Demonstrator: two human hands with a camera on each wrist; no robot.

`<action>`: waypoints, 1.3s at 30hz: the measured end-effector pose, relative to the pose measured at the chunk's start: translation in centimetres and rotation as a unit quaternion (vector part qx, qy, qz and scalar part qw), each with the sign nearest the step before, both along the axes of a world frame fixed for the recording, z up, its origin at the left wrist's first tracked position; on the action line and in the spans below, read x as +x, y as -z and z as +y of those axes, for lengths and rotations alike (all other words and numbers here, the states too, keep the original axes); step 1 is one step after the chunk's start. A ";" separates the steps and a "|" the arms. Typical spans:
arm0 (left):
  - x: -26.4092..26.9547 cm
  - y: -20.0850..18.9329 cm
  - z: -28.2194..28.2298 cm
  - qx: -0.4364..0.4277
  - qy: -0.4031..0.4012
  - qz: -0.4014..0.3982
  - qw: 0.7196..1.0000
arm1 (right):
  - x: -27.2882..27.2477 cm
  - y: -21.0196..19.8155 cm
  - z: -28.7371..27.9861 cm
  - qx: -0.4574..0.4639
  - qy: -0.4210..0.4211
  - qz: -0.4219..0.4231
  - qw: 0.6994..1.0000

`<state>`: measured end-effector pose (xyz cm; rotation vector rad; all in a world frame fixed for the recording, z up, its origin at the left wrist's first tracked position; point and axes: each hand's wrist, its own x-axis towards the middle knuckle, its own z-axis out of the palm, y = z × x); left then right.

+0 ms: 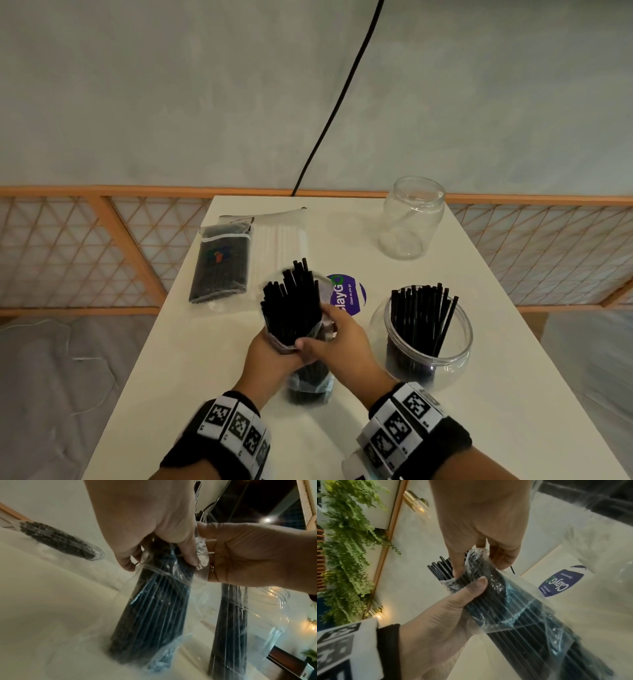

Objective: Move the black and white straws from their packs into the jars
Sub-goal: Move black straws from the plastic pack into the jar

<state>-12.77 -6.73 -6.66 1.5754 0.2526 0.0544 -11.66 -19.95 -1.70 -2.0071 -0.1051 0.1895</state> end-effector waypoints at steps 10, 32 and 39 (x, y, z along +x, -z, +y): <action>0.1 -0.1 -0.7 0.013 0.014 -0.053 0.998 | 0.3 -0.5 -1.7 0.082 -0.049 -0.040 0.995; 0.6 -1.4 -0.6 0.054 0.060 -0.068 0.994 | 1.5 1.2 -1.7 0.157 -0.061 0.003 0.986; 0.6 0.8 -0.5 0.032 0.072 -0.015 0.997 | 1.1 3.3 -1.8 0.149 -0.056 0.064 0.985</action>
